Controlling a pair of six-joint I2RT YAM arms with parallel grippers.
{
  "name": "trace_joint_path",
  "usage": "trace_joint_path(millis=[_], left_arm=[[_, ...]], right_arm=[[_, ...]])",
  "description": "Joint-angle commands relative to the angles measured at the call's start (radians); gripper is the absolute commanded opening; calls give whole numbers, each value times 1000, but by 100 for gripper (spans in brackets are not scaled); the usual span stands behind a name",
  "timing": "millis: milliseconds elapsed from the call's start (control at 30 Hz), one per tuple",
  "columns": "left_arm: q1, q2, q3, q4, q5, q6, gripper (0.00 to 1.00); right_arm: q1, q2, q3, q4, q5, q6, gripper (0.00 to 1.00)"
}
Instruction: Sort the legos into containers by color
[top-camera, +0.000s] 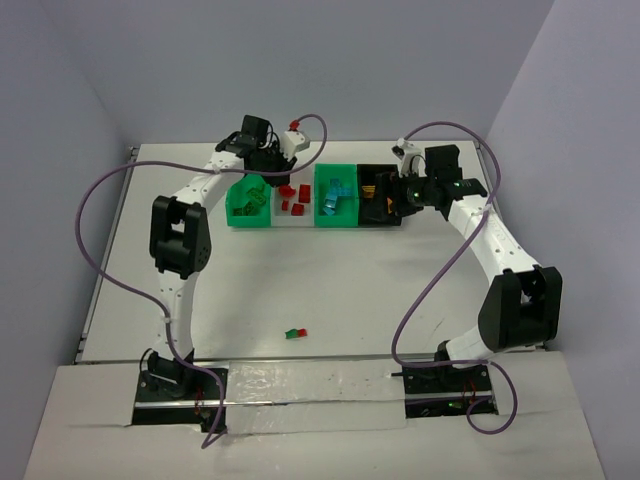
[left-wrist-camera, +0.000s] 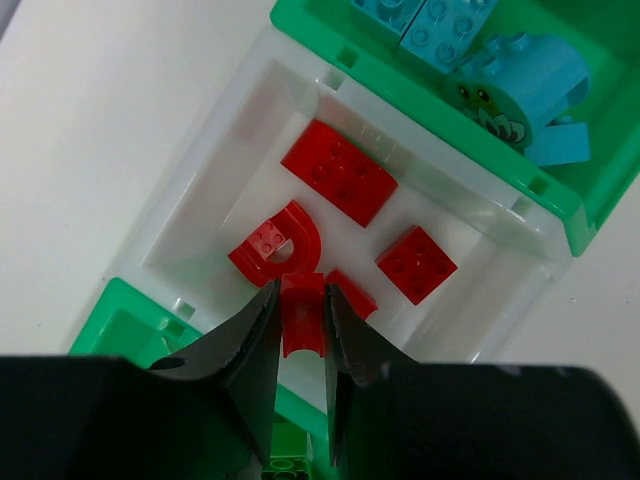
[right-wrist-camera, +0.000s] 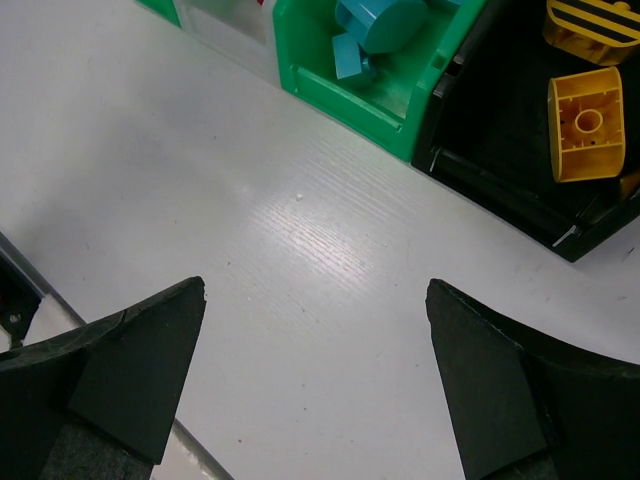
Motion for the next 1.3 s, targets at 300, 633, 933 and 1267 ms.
trace_joint_path(millis=[300, 633, 933, 1267], left_arm=[[-17, -124, -97, 27, -8, -32, 61], [-121, -558, -608, -125, 67, 37, 59], [-486, -787, -1042, -164, -15, -20, 59], [-581, -825, -1146, -95, -31, -85, 60]], right_arm=[[-9, -24, 9, -21, -34, -32, 97], [-9, -72, -21, -10, -20, -29, 97], [-9, -64, -15, -3, -20, -25, 97], [-9, -74, -26, -5, 0, -30, 97]])
